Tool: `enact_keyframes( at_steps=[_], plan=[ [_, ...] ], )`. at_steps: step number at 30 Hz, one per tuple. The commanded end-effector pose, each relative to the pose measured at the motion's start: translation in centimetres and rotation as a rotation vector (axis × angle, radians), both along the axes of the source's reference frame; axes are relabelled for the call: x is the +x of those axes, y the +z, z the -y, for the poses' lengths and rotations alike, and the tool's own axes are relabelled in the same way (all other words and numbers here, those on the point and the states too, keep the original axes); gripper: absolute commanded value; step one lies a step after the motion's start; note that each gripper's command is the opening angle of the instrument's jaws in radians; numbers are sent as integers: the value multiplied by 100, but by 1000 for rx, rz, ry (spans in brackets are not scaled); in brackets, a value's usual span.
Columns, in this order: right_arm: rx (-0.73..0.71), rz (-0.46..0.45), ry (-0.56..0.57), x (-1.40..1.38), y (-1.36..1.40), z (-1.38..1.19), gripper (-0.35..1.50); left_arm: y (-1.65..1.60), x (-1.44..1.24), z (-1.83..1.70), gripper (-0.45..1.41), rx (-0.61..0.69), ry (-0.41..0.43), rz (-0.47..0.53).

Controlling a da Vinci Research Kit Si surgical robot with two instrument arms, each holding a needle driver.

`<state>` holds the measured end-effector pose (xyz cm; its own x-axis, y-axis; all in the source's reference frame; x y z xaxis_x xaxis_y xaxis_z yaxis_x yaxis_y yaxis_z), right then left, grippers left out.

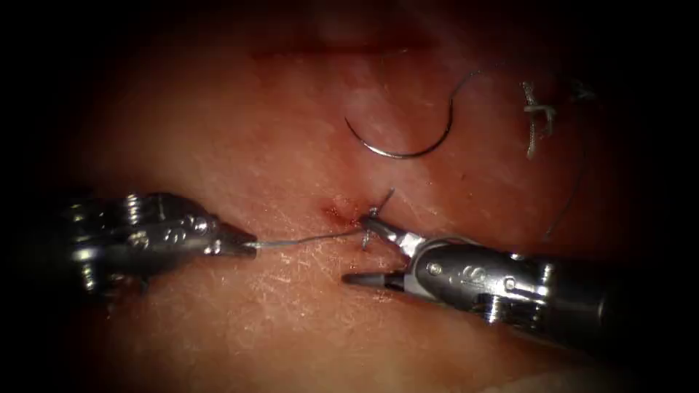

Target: Wound Closure

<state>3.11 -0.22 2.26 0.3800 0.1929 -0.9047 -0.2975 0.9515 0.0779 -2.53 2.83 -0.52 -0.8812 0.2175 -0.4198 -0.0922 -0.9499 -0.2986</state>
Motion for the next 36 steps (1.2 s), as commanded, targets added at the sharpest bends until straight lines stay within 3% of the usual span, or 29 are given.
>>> enact_keyframes(
  at_steps=[1, 11, 25, 36],
  plan=[
    [-18, -6, 4, 10, 5, -4, 148, 7, -7, -2, -45, -3, 0, 1],
    [-65, -8, -17, 54, 32, -17, 148, 4, -8, 2, -45, 3, -7, 8],
    [-67, -15, -39, 73, 37, -9, 148, 4, -10, 5, -45, 9, -12, 15],
    [-66, -20, -45, 71, 34, -6, 148, 7, -2, -2, -45, 10, -10, 19]
  ],
)
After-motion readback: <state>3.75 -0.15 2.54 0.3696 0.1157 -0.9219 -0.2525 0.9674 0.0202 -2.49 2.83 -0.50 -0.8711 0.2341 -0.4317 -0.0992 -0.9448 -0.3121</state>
